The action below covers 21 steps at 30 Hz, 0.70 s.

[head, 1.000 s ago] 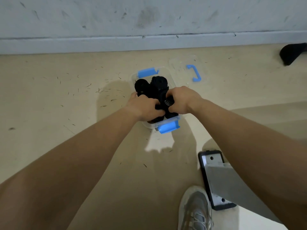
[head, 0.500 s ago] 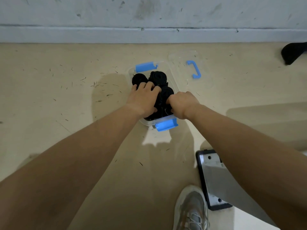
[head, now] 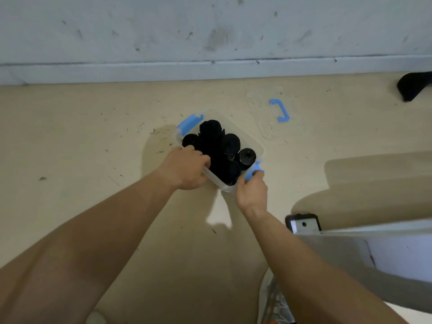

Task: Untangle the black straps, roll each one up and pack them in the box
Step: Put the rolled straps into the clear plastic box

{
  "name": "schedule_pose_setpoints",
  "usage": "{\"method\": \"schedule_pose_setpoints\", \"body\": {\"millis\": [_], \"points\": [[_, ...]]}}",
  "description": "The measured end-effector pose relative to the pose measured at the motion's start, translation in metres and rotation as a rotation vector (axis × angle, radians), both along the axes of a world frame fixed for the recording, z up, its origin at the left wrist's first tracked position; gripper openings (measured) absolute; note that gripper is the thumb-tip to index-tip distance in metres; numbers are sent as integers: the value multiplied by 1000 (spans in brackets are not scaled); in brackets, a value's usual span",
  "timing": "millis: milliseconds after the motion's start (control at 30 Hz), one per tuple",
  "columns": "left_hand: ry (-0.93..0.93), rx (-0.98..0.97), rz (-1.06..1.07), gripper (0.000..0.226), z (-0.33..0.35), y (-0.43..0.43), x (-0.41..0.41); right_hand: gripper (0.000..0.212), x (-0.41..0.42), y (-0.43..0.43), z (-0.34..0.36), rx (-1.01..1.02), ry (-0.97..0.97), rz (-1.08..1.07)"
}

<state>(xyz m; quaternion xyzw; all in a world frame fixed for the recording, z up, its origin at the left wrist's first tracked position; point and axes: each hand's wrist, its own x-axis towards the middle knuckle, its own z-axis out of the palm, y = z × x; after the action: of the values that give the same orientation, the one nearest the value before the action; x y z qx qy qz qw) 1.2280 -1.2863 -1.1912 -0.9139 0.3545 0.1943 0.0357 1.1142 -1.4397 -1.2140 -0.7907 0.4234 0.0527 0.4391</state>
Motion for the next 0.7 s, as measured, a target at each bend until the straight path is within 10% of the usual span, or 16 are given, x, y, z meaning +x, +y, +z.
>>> {"method": "schedule_pose_setpoints", "body": {"millis": [433,700], "points": [[320,-240,383,42,20,80,-60,53,13,28,23,-86,95,345],[174,-558,621,29,33,15,22,51,76,-40,18,-269,78,377]]}}
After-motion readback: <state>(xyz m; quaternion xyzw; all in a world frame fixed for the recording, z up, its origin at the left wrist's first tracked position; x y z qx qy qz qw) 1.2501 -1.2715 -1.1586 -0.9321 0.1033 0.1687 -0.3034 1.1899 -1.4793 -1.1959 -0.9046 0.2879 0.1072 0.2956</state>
